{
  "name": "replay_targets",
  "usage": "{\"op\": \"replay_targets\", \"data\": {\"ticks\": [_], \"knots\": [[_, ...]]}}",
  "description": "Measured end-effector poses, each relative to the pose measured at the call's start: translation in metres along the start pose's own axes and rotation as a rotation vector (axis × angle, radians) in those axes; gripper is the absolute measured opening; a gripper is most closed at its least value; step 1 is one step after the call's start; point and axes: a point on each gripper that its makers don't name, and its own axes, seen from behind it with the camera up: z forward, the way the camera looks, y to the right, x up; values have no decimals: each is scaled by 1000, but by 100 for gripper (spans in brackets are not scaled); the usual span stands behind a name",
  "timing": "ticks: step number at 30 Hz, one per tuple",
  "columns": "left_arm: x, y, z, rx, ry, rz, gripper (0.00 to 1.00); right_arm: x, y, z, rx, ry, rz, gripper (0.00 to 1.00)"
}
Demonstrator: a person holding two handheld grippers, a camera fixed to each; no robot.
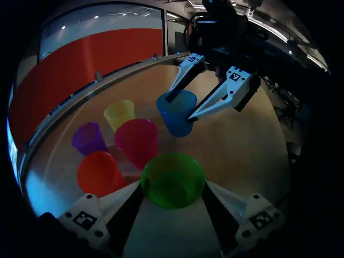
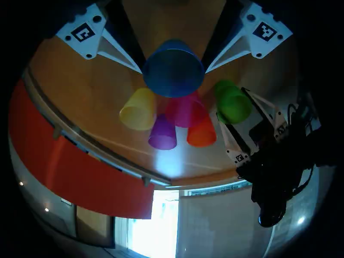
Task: Pour water
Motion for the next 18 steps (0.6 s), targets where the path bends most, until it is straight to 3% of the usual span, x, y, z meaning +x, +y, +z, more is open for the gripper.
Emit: {"op": "replay_targets", "data": {"ticks": [18], "knots": [[-2,-1,-1,-6,15,-6,87,-13,-6,7,3,-21,9,92]]}}
